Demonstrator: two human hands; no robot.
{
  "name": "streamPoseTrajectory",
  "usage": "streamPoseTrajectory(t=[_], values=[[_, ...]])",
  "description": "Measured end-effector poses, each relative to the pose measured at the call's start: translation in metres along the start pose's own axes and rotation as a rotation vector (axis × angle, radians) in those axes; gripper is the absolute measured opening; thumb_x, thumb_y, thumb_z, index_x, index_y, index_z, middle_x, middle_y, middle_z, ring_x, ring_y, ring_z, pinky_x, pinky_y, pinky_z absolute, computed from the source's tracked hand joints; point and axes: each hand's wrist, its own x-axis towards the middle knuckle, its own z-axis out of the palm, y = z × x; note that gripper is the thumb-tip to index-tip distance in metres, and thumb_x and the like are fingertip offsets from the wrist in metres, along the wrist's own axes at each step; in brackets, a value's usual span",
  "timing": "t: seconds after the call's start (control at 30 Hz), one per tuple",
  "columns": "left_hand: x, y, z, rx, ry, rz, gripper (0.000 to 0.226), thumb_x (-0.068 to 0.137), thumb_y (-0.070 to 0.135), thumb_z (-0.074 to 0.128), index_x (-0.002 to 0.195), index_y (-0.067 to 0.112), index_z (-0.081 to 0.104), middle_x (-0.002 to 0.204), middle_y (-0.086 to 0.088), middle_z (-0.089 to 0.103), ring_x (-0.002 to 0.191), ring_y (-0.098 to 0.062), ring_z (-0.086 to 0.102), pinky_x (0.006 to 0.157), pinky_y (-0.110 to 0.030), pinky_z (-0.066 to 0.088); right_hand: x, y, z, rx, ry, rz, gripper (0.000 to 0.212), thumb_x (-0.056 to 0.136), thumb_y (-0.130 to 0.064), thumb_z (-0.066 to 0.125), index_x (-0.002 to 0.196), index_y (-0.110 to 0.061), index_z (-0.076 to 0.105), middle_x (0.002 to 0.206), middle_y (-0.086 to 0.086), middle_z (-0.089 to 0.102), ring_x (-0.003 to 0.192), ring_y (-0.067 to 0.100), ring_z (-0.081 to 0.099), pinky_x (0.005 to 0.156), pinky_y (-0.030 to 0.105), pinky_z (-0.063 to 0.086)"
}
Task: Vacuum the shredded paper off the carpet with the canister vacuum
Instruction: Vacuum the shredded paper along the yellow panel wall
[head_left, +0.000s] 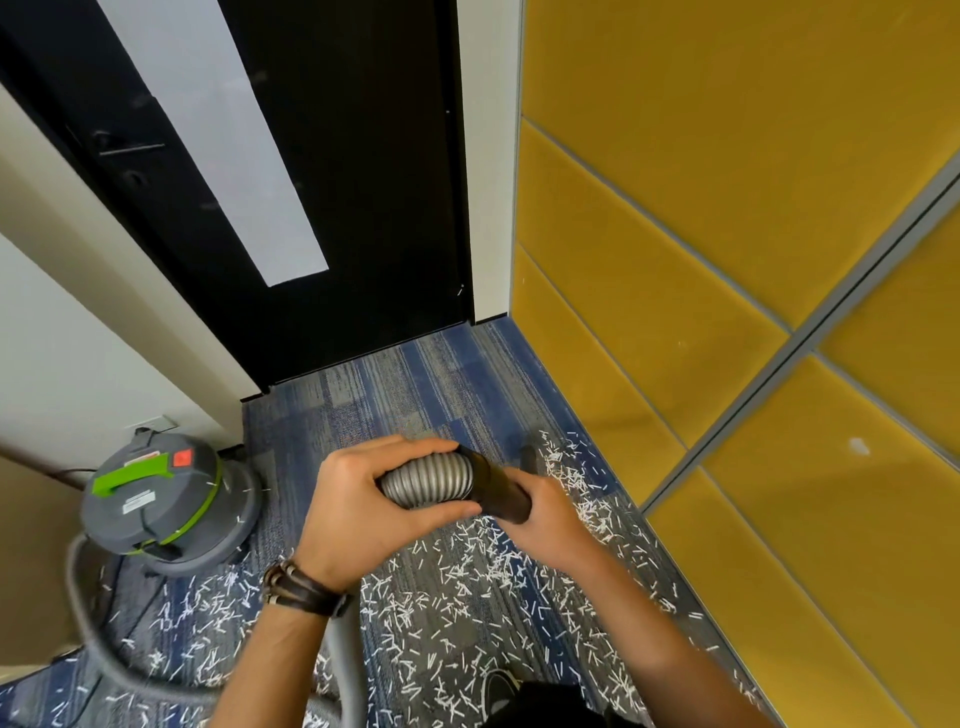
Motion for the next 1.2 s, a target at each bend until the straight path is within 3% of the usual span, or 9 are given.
streamPoseTrajectory(t=[0.07, 0.23, 0.37, 0.53, 0.73, 1.03, 1.2], values=[[-0.002, 0.000, 0.000, 0.001, -0.004, 0.002, 0.056, 0.065, 0.060, 0.092, 0.113, 0.034, 0.080, 0.095, 0.019, 0.074, 0.085, -0.005, 0.073, 0.079, -0.019, 0.056, -0.006, 0.003, 0.003, 0.007, 0.024, 0.012, 0.024, 0.085, -0.010, 0.075, 0.107, -0.017, 0.071, 0.085, 0.000, 0.072, 0.074, 0.011, 0.064, 0.063, 0.026, 0.051], [0.001, 0.009, 0.004, 0.078, 0.047, 0.036, 0.055, 0.067, 0.052, 0.095, 0.115, 0.030, 0.080, 0.092, 0.024, 0.070, 0.084, -0.001, 0.070, 0.080, -0.015, 0.053, 0.004, 0.007, -0.007, 0.008, 0.060, 0.021, 0.022, 0.084, -0.013, 0.077, 0.104, -0.019, 0.072, 0.084, -0.001, 0.072, 0.074, 0.013, 0.066, 0.067, 0.038, 0.056], [0.008, 0.008, 0.010, 0.095, 0.029, 0.021, 0.055, 0.069, 0.060, 0.091, 0.116, 0.034, 0.079, 0.092, 0.021, 0.072, 0.086, -0.005, 0.071, 0.080, -0.021, 0.056, 0.016, 0.008, -0.016, 0.009, 0.031, 0.017, 0.019, 0.084, -0.007, 0.075, 0.099, -0.018, 0.071, 0.081, -0.004, 0.070, 0.071, 0.008, 0.063, 0.063, 0.024, 0.049], [0.010, 0.001, 0.022, 0.032, 0.000, -0.013, 0.058, 0.067, 0.064, 0.088, 0.116, 0.034, 0.079, 0.097, 0.024, 0.073, 0.091, -0.002, 0.072, 0.084, -0.015, 0.053, 0.009, 0.020, -0.021, -0.021, -0.020, 0.048, 0.024, 0.084, -0.010, 0.075, 0.103, -0.023, 0.069, 0.083, -0.006, 0.070, 0.074, 0.006, 0.064, 0.062, 0.015, 0.044], [0.007, 0.007, 0.034, -0.013, -0.040, 0.018, 0.056, 0.067, 0.059, 0.092, 0.115, 0.033, 0.079, 0.097, 0.025, 0.073, 0.088, -0.001, 0.072, 0.083, -0.013, 0.052, -0.009, 0.033, -0.022, 0.001, 0.033, 0.053, 0.020, 0.083, -0.009, 0.072, 0.100, -0.020, 0.070, 0.081, -0.001, 0.070, 0.073, 0.014, 0.064, 0.064, 0.037, 0.052], [0.011, 0.010, 0.016, 0.056, 0.009, 0.056, 0.055, 0.070, 0.058, 0.090, 0.116, 0.030, 0.080, 0.095, 0.022, 0.073, 0.085, -0.003, 0.071, 0.080, -0.018, 0.054, -0.001, 0.021, -0.022, 0.016, 0.032, 0.012, 0.032, 0.083, -0.009, 0.078, 0.112, -0.022, 0.072, 0.093, -0.002, 0.074, 0.081, 0.004, 0.067, 0.070, 0.023, 0.055], [0.012, 0.016, 0.030, 0.019, 0.018, 0.065, 0.055, 0.070, 0.055, 0.091, 0.117, 0.029, 0.079, 0.097, 0.024, 0.072, 0.088, -0.002, 0.071, 0.083, -0.015, 0.053, 0.000, 0.027, -0.034, 0.034, 0.045, 0.020, 0.033, 0.082, -0.005, 0.075, 0.112, -0.019, 0.073, 0.092, -0.002, 0.074, 0.081, 0.011, 0.068, 0.068, 0.026, 0.054]])
